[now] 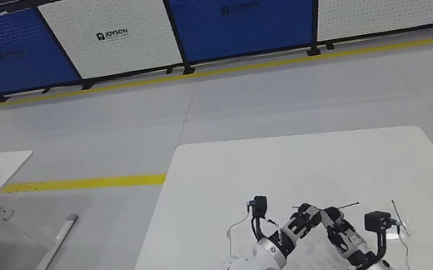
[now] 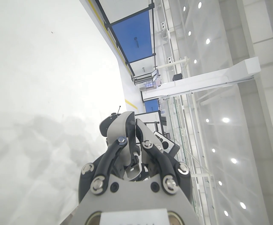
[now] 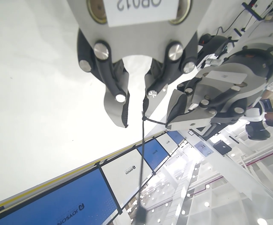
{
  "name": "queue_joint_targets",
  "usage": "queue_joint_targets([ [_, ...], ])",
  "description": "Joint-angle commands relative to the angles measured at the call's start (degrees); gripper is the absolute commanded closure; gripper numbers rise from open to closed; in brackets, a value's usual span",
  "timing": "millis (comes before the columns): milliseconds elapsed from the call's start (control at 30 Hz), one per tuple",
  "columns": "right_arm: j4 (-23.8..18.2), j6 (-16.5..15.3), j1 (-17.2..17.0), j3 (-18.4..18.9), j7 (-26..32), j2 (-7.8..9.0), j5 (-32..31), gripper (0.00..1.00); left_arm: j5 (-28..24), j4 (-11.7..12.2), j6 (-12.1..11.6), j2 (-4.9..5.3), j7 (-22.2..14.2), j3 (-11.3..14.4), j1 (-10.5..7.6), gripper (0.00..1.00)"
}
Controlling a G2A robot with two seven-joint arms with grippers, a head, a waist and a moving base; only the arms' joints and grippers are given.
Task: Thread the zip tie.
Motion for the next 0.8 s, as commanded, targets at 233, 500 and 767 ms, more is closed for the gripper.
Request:
queue_joint_targets([
  [233,-0.3,-0.4,-0.4,0.5,0.1,-0.17,-0.3,0.91,0.6,-0.1,0.4,-0.12,0.5,0.3,0.05,1.00],
  [500,-0.4,-0.8,-0.6,0.8,0.7,-0.34,-0.3,1.00,0.5,0.2,0.2,-0.24,0.6,0.4,-0.02,1.00],
  [767,0.0,-0.7,-0.3,0.6,1.1,-0.60,-0.6,1.00,0.1,0.2,-1.1,-0.31,1.1,0.1,0.27,1.00],
])
